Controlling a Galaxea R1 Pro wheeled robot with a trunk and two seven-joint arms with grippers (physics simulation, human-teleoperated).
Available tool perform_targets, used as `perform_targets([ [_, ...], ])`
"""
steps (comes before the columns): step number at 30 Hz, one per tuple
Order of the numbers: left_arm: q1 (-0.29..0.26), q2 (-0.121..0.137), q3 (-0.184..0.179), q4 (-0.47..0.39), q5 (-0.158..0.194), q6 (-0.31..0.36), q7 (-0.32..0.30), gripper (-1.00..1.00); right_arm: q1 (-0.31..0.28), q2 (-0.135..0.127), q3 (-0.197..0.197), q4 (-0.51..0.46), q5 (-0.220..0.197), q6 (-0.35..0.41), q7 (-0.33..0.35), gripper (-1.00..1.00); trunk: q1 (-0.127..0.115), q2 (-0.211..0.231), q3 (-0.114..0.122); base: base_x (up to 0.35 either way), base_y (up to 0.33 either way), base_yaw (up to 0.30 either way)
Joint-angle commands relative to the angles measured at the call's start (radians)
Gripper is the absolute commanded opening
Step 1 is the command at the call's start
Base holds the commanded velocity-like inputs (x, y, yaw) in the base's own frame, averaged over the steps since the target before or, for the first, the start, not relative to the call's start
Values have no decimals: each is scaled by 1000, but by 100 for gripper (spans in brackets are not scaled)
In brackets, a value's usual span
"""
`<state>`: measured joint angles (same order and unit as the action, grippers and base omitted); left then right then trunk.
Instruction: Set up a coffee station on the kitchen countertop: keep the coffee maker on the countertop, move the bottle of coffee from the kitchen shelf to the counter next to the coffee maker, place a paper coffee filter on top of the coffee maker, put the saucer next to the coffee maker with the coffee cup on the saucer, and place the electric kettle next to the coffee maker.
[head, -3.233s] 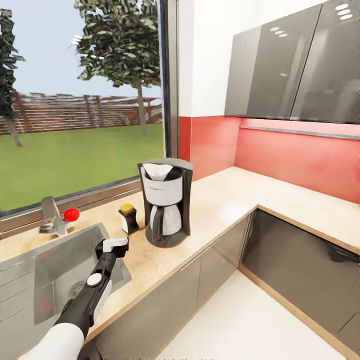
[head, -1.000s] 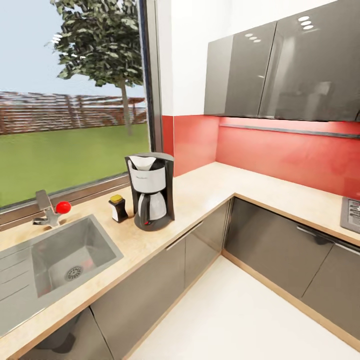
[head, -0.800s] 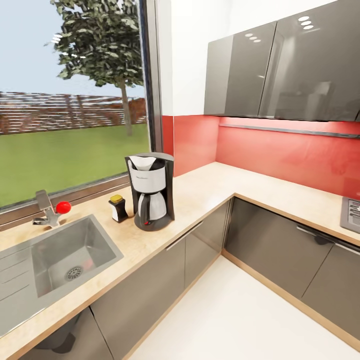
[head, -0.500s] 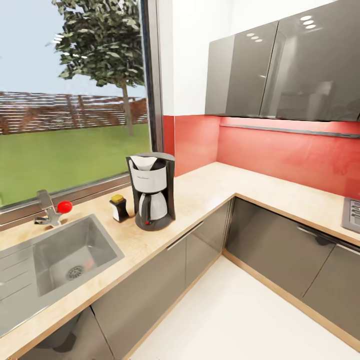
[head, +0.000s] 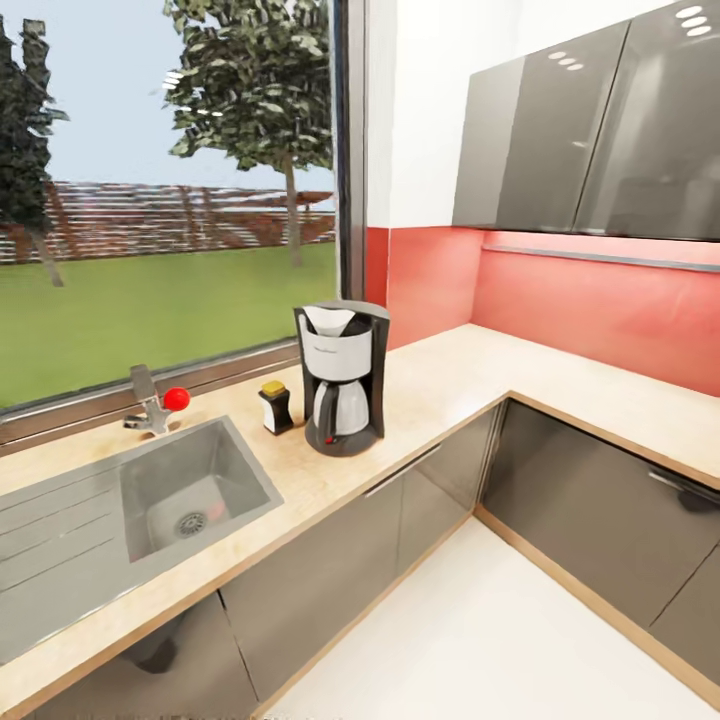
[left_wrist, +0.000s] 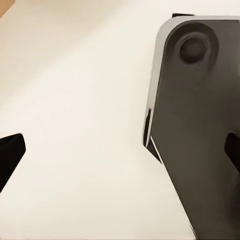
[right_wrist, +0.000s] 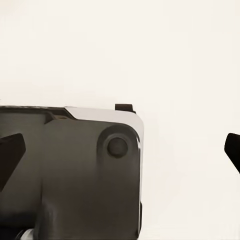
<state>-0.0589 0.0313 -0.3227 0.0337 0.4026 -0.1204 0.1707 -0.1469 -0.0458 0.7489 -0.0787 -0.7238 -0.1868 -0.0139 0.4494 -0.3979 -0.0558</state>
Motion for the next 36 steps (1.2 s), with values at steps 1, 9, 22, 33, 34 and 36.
perform_targets([
  [1, -1, 0, -9, 3, 7, -6, 0, 100, 0, 0, 9, -1, -9, -2, -1, 100, 1, -2, -3, 0, 0, 245],
  [9, 1, 3, -7, 1, 9, -7, 7, 100, 0, 0, 9, -1, -8, -2, -3, 100, 1, -2, -8, 0, 0, 248],
  [22, 1, -1, -3, -8, 14, -9, 12, 100, 0, 1, 10, -1, -6, -3, -3, 100, 1, -2, -1, -81, 21, 255],
  [33, 1, 0, -4, -8, 31, -10, 11, 100, 0, 1, 10, -1, -5, -3, -4, 100, 1, -2, 13, -182, 181, 182],
  [34, 1, 0, -4, -8, 31, -10, 11, 100, 0, 1, 10, -1, -5, -3, -4, 100, 1, -2, 14, -24, 32, 202],
  [36, 1, 0, -4, -8, 31, -10, 12, 100, 0, 1, 10, -1, -5, -3, -4, 100, 1, -2, 17, -13, 17, 209],
])
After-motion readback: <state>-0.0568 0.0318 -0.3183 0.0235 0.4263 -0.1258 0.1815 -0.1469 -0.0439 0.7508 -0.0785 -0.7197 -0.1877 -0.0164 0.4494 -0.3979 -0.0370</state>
